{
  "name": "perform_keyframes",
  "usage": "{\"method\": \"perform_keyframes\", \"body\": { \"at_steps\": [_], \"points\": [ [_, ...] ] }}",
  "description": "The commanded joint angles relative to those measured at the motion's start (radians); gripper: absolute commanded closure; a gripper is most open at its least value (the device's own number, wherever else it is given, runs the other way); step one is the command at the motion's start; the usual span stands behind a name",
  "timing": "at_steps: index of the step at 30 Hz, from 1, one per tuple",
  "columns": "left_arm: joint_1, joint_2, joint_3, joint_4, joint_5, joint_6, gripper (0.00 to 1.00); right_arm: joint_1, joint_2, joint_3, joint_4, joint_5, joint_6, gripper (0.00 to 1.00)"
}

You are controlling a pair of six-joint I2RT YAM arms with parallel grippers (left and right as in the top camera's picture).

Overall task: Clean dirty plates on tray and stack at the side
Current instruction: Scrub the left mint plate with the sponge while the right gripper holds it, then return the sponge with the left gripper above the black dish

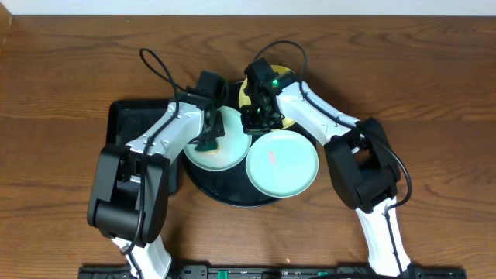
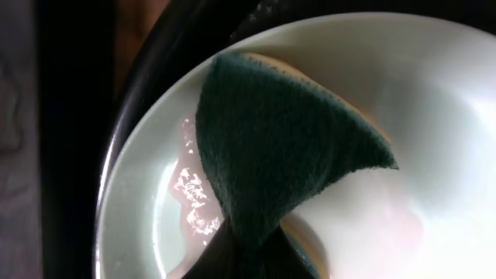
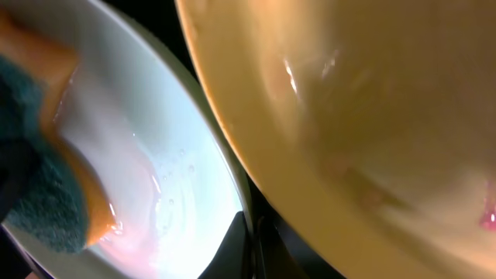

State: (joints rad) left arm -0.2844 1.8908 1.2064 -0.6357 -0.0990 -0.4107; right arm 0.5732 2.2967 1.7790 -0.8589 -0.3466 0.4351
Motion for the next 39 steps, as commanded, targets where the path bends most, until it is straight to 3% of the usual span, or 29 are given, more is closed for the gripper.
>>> {"method": "perform_keyframes", "body": {
  "at_steps": [1,8,10,16,21,34,36,39],
  "points": [
    [0.016,0.017,-0.014,-0.075,0.015,-0.023,0.92,0.003,0.013,-0.006,-0.008,0.008,-0.014,0.99],
    [0.016,0.017,-0.014,-0.089,0.578,0.27,0.93,0.003,0.013,-0.006,-0.009,0.017,-0.014,0.99],
    [0.017,0.017,-0.013,-0.085,0.608,0.28,0.92,0.003,0.013,-0.006,-0.009,0.017,-0.014,0.99],
    [0.039,0.017,-0.008,0.018,0.585,0.254,0.93,0.003,0.013,-0.006,-0.009,0.017,-0.014,0.99],
    [0.092,0.007,0.058,0.001,0.341,0.085,0.92,0.003,0.013,-0.006,-0.013,0.018,-0.014,0.99],
    [0.264,-0.154,0.291,-0.195,0.207,0.084,0.93,0.027,0.013,-0.01,-0.018,0.129,-0.013,0.98],
    [0.294,-0.182,0.291,-0.21,0.184,0.084,0.93,0.039,0.013,-0.01,-0.02,0.146,-0.014,0.91],
    [0.341,-0.207,0.291,-0.243,0.124,0.084,0.93,0.057,0.013,-0.01,-0.019,0.171,-0.014,0.88]
  ]
}}
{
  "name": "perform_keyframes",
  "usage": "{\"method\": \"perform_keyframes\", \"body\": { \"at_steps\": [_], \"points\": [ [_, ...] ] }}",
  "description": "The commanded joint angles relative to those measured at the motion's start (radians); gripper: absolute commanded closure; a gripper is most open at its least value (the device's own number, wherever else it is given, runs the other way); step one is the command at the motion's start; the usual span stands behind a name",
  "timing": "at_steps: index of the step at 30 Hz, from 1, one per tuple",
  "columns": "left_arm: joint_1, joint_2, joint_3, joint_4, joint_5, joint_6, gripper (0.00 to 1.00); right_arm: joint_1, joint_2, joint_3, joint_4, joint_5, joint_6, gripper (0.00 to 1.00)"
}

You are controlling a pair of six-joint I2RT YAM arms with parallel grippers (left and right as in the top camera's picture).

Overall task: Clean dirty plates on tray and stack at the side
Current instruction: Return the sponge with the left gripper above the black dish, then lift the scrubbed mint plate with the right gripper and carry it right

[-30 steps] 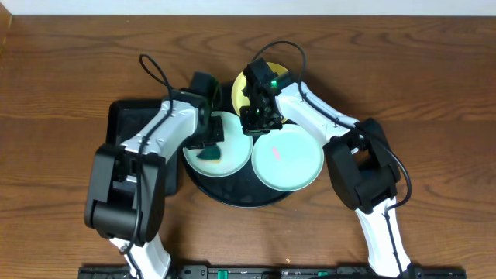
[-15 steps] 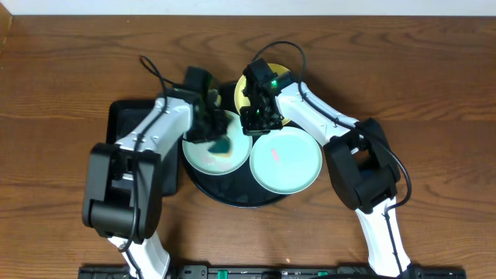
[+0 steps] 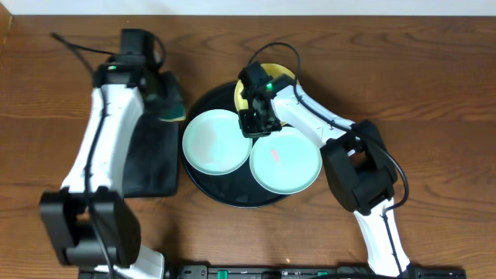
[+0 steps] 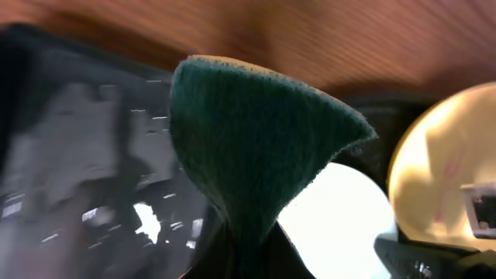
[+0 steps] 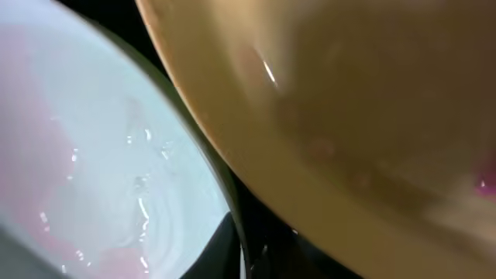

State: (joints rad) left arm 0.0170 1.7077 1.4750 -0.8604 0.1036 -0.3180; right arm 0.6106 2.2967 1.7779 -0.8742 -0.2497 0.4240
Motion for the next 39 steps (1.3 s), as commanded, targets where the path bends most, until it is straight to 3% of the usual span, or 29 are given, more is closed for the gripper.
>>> {"method": "perform_keyframes", "body": {
  "at_steps": [1,4,16,25,31,39],
  "points": [
    [0.06,-0.027,0.022,-0.031,-0.093,-0.009,0.93,0.026,0.013,-0.008,-0.004,0.085,-0.002,0.88],
    [0.109,-0.025,0.021,-0.06,-0.097,-0.009,0.92,0.038,0.013,-0.008,-0.002,0.113,-0.002,0.99],
    [0.198,-0.024,0.021,-0.089,-0.097,-0.008,0.93,0.04,-0.08,0.021,0.0,0.127,-0.073,0.99],
    [0.198,-0.024,0.021,-0.089,-0.097,-0.009,0.93,0.088,-0.235,0.021,-0.005,0.354,-0.148,0.99],
    [0.198,-0.024,0.021,-0.089,-0.097,-0.009,0.92,0.167,-0.3,0.021,-0.008,0.623,-0.25,0.99],
    [0.198,-0.024,0.021,-0.089,-0.097,-0.009,0.92,0.334,-0.334,0.021,-0.007,1.146,-0.269,0.99]
  ]
}}
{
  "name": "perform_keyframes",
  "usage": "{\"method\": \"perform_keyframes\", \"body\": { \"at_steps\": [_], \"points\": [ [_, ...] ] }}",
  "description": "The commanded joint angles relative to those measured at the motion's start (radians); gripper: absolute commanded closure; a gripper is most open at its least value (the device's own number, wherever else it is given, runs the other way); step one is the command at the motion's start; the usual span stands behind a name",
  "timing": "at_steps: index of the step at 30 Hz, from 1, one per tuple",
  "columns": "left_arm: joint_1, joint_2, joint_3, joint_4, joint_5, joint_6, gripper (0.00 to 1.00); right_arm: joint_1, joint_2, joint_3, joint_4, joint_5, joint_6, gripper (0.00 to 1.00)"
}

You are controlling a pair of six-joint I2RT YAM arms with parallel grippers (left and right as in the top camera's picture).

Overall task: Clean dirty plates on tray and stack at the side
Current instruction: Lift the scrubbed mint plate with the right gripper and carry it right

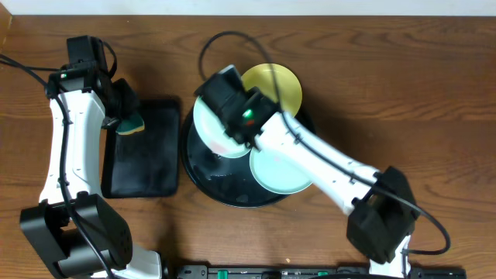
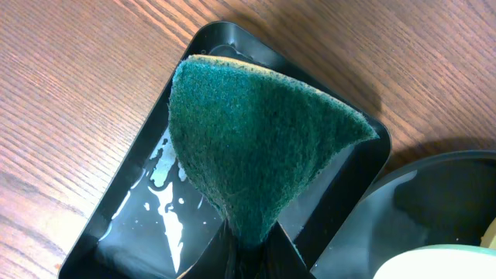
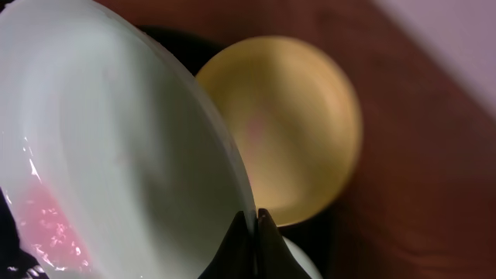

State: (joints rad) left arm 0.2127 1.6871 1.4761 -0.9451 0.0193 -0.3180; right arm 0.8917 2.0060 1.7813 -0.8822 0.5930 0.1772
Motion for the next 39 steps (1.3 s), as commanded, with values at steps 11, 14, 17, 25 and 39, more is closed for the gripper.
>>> {"method": "perform_keyframes", "body": {
  "at_steps": [11,14,17,25,39],
  "points": [
    [0.002,-0.004,0.02,-0.005,-0.013,-0.009,0.93,0.204,-0.048,0.018,0.063,0.809,-0.022,0.99],
    [0.002,-0.004,0.02,-0.005,-0.013,-0.009,0.92,0.214,-0.059,0.018,0.07,0.85,-0.022,0.99],
    [0.002,-0.004,0.02,-0.005,-0.013,-0.009,0.92,0.216,-0.072,0.018,0.071,0.847,-0.021,0.99],
    [0.002,-0.004,0.02,-0.005,-0.013,-0.009,0.93,0.204,-0.082,0.017,0.018,0.603,-0.001,0.99],
    [0.002,-0.003,0.02,-0.004,-0.013,-0.009,0.93,-0.065,-0.146,0.014,-0.069,-0.243,0.136,0.99]
  ]
}}
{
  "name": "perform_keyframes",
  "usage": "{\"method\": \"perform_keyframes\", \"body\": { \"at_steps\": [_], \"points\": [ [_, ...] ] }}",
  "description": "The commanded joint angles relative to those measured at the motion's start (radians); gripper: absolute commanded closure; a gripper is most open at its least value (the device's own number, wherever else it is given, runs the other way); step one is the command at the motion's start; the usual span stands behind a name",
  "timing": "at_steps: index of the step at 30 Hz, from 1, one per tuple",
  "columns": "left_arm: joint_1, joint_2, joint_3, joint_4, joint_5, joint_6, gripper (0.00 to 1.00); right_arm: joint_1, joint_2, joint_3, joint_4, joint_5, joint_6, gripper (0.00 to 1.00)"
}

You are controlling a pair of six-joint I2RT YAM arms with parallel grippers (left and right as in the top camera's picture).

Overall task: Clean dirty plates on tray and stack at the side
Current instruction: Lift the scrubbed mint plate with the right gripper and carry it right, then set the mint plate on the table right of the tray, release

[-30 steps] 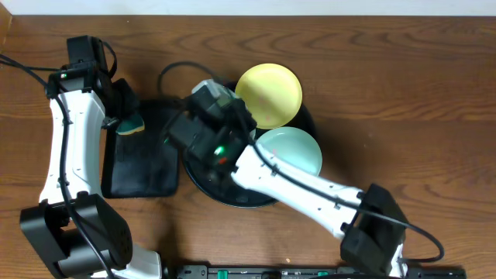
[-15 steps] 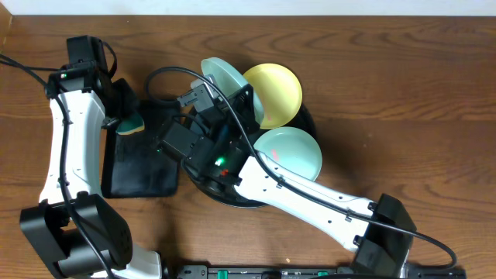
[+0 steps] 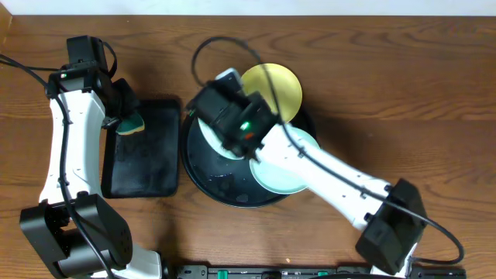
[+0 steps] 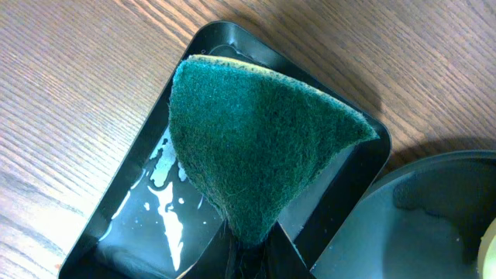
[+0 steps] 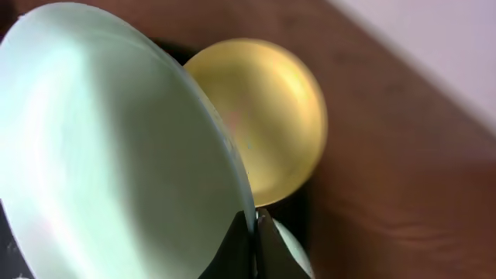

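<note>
My right gripper [image 5: 253, 226] is shut on the rim of a pale green plate [image 5: 116, 155], held tilted above the round black tray [image 3: 221, 180]. In the overhead view that plate [image 3: 206, 130] shows under my right wrist. A second pale green plate [image 3: 288, 169] lies on the tray's right side. A yellow plate [image 3: 277, 87] sits at the tray's far edge and also shows behind the held plate, the yellow plate [image 5: 267, 116]. My left gripper [image 4: 249, 252] is shut on a green sponge [image 4: 256, 147] over the small rectangular black tray [image 4: 128, 213].
The rectangular tray [image 3: 146, 155] lies left of the round tray and holds a little water. Bare wooden table [image 3: 403, 93] surrounds both trays. My right arm [image 3: 333, 182] crosses the round tray diagonally from the front right.
My right gripper holds the pale green plate tilted more steeply, and the wrist sits slightly nearer the tray's middle. The left arm and sponge have not moved.
First my left gripper pressed the sponge on the left pale green plate while my right gripper sat at that plate's rim. Then the sponge was away at the back left. Later the right gripper held the plate off the round tray, as now.
</note>
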State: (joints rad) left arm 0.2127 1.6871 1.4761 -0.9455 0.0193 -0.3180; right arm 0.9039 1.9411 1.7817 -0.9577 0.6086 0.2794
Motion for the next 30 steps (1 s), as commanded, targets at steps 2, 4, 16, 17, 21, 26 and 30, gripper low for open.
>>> {"method": "perform_keyframes", "body": {
  "at_steps": [2,4,16,17,21,26,30],
  "points": [
    [0.002,-0.003,0.02,-0.004,-0.013,-0.009,0.92,-0.147,-0.117,0.014,0.008,-0.382,0.026,0.99],
    [0.002,-0.003,0.02,-0.004,-0.013,-0.009,0.92,-0.222,-0.153,0.014,0.006,-0.491,0.026,0.99],
    [0.002,-0.003,0.02,-0.004,-0.013,-0.009,0.92,-0.789,-0.371,0.014,-0.148,-0.835,0.057,0.99],
    [0.002,-0.003,0.02,-0.004,-0.013,-0.009,0.93,-0.828,-0.375,0.014,-0.167,-0.827,0.057,0.99],
    [0.002,-0.003,0.02,-0.004,-0.013,-0.009,0.92,-0.988,-0.369,-0.002,-0.253,-0.747,0.057,0.99],
    [0.002,-0.003,0.02,-0.004,-0.013,-0.009,0.92,-1.093,-0.351,-0.119,-0.24,-0.702,0.056,0.99],
    [0.002,-0.003,0.02,-0.004,-0.013,-0.009,0.93,-1.12,-0.351,-0.288,-0.141,-0.703,0.057,0.99]
  ]
}}
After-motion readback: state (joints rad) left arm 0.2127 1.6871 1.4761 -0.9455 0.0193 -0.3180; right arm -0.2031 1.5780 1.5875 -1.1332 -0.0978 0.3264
